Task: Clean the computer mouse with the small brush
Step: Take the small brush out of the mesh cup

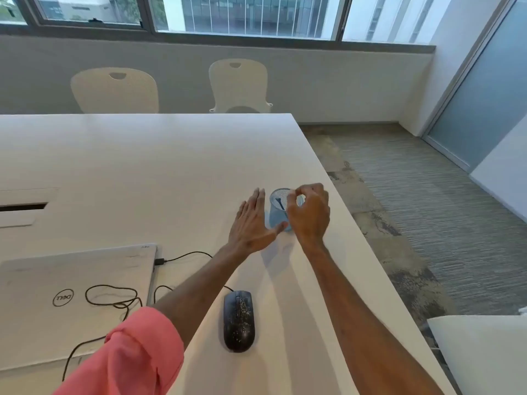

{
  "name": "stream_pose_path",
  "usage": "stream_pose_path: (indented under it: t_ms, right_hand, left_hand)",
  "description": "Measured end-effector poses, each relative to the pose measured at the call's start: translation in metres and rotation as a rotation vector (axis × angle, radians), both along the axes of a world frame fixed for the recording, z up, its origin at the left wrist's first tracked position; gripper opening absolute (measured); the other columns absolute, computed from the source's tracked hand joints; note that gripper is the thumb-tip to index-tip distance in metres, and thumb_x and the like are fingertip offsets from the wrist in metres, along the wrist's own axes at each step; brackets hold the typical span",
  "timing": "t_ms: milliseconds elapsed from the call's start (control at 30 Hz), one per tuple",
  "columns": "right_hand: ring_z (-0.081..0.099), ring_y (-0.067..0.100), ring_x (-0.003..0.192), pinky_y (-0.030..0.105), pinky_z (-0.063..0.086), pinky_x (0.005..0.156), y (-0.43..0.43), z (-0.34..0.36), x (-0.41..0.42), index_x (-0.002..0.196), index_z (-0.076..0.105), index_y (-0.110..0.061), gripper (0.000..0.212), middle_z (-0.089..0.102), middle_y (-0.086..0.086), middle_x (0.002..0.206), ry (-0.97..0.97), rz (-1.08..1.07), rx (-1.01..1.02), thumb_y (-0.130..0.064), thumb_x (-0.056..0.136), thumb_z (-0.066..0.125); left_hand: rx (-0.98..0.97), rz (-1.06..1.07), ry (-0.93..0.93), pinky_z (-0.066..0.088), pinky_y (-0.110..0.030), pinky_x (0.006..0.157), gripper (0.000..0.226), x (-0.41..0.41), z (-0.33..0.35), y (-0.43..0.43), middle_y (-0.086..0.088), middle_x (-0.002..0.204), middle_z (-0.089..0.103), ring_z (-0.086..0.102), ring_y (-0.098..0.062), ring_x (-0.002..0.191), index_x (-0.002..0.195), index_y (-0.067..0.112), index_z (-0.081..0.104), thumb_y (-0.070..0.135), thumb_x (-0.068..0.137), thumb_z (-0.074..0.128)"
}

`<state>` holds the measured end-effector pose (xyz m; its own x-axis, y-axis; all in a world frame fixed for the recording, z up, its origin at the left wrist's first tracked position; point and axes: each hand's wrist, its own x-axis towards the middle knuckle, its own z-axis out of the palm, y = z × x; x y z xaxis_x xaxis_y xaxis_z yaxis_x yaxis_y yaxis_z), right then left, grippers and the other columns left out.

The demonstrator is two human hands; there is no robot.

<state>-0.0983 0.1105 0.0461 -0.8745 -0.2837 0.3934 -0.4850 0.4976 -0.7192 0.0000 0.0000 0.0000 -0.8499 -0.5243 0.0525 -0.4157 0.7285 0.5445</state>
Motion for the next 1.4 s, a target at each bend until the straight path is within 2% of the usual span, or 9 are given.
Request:
stream_pose_path:
  t_ms: [233,367,467,733,867,1067,1200,1300,1400]
  right_hand:
    - [0.043,0.023,0.149,0.053,0.040,0.115,-0.019,-0.006,-0.030,0.115,0.080,-0.022,0.020,0.045,0.001,0.159,-0.193,0.152,0.309,-0.025,0.095,0.079]
    - [0.037,0.024,0.155,0.053,0.036,0.120,-0.026,-0.005,-0.034,0.123,0.079,-0.020,0.028,0.037,0.002,0.168,-0.271,0.199,0.370,-0.022,0.095,0.080]
    - [0.040,0.025,0.152,0.051,0.036,0.119,-0.029,-0.008,-0.035,0.121,0.081,-0.020,0.027,0.042,0.003,0.164,-0.323,0.175,0.368,-0.021,0.095,0.078]
    - [0.065,0.025,0.122,0.049,0.044,0.105,-0.036,-0.021,-0.041,0.102,0.086,-0.030,0.020,0.074,0.002,0.127,-0.415,0.063,0.300,-0.023,0.085,0.076]
    - [0.070,0.025,0.120,0.051,0.052,0.109,-0.030,-0.026,-0.041,0.110,0.086,-0.025,0.018,0.078,-0.001,0.126,-0.423,0.077,0.154,-0.028,0.093,0.081]
    - [0.076,0.017,0.107,0.043,0.061,0.105,-0.017,-0.016,-0.048,0.098,0.084,-0.020,0.006,0.084,-0.001,0.109,-0.520,0.144,-0.323,-0.016,0.098,0.080]
    - [0.076,0.005,0.107,0.024,0.056,0.102,-0.001,0.005,-0.051,0.112,0.083,-0.008,0.014,0.084,-0.009,0.104,-0.499,0.252,-0.551,-0.007,0.105,0.071]
    - [0.074,0.017,0.126,0.038,0.055,0.116,0.021,0.024,-0.037,0.116,0.076,-0.017,0.017,0.083,0.002,0.121,-0.535,0.449,-0.685,-0.013,0.113,0.059]
    - [0.079,0.035,0.117,0.044,0.062,0.103,0.040,0.034,-0.008,0.116,0.060,-0.020,0.017,0.082,0.013,0.121,-0.665,0.595,-0.772,-0.024,0.120,0.044]
  left_hand:
    - [0.121,0.041,0.039,0.002,-0.042,0.144,0.127,-0.015,0.003,0.000,-0.006,0.193,0.000,0.000,-0.023,0.179,0.182,0.012,0.001,0.072,0.098,0.075]
    - [0.079,-0.008,0.075,0.003,-0.050,0.145,0.125,-0.018,-0.002,-0.006,-0.005,0.192,0.011,0.002,-0.023,0.179,0.182,0.017,0.016,0.085,0.086,0.060]
    - [0.091,-0.019,0.098,0.007,-0.052,0.145,0.127,-0.020,-0.006,-0.005,-0.003,0.190,0.020,0.004,-0.020,0.179,0.181,0.020,0.025,0.093,0.081,0.051]
    - [0.110,0.035,0.106,0.011,-0.049,0.144,0.107,-0.023,-0.013,-0.005,-0.007,0.190,0.019,0.013,-0.025,0.178,0.177,0.023,0.034,0.081,0.093,0.066]
    - [0.120,0.057,0.108,0.015,-0.052,0.144,0.105,-0.023,-0.016,-0.005,-0.008,0.190,0.020,0.015,-0.028,0.178,0.175,0.027,0.036,0.082,0.091,0.067]
    - [0.136,0.068,0.098,0.018,-0.054,0.143,0.103,-0.025,-0.021,-0.010,-0.007,0.189,0.025,0.018,-0.026,0.177,0.172,0.029,0.039,0.085,0.087,0.061]
    - [0.143,0.036,0.040,0.016,-0.055,0.144,0.120,-0.023,-0.020,-0.014,-0.005,0.191,0.016,0.011,-0.024,0.178,0.180,0.034,0.018,0.087,0.084,0.066]
    - [0.174,-0.009,-0.034,0.011,-0.052,0.145,0.136,-0.014,-0.011,-0.016,-0.004,0.193,0.000,0.006,-0.027,0.179,0.183,0.024,-0.010,0.065,0.093,0.085]
    - [0.171,0.003,-0.033,0.011,-0.051,0.144,0.133,0.005,-0.002,-0.018,-0.006,0.192,-0.001,0.009,-0.032,0.177,0.182,0.020,-0.014,0.051,0.099,0.085]
